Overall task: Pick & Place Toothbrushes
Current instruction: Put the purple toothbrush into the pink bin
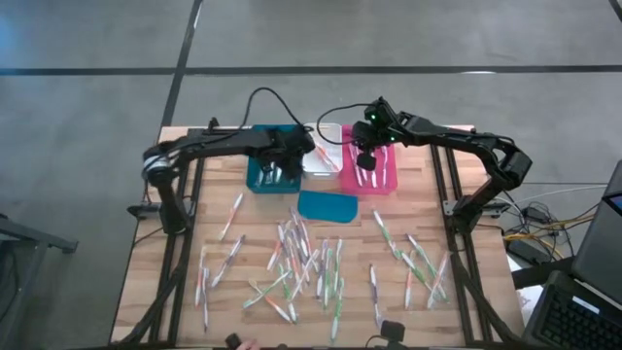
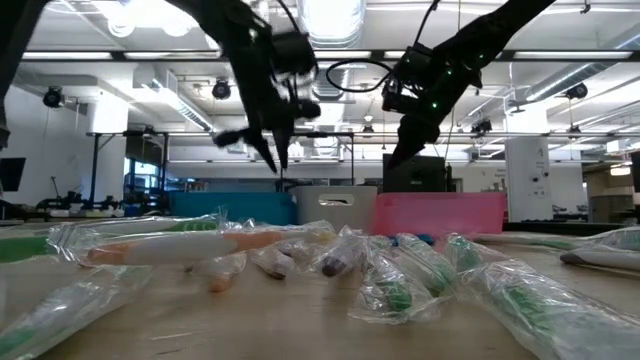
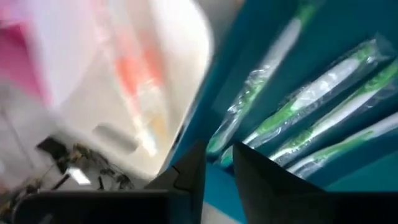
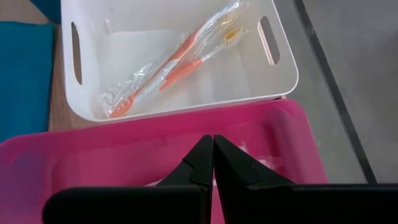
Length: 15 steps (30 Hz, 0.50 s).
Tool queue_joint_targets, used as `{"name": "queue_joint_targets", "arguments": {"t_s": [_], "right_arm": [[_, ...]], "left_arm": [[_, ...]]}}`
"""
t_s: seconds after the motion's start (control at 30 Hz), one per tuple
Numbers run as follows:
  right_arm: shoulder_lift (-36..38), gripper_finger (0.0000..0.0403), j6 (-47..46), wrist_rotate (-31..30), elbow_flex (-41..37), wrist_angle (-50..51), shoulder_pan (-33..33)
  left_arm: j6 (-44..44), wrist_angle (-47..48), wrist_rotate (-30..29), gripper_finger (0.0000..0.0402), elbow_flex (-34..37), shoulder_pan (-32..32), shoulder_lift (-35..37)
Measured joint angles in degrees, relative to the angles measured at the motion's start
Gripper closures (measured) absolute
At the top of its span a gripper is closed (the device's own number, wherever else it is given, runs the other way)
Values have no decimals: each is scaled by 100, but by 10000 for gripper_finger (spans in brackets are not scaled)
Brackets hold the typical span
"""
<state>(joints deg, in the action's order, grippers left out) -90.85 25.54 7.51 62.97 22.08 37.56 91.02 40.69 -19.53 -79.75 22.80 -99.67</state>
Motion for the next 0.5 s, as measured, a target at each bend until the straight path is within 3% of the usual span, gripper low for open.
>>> {"name": "queue_joint_targets", "arguments": {"t_s": [0.2,0.5], "right_arm": [[0,394,-4,0,-41,-1,-4],[0,394,-155,7,-43,-2,-4]], "left_arm": [[-1552,126,325,327,24,-10,881],[-5763,189,347,328,26,-12,1988]]}}
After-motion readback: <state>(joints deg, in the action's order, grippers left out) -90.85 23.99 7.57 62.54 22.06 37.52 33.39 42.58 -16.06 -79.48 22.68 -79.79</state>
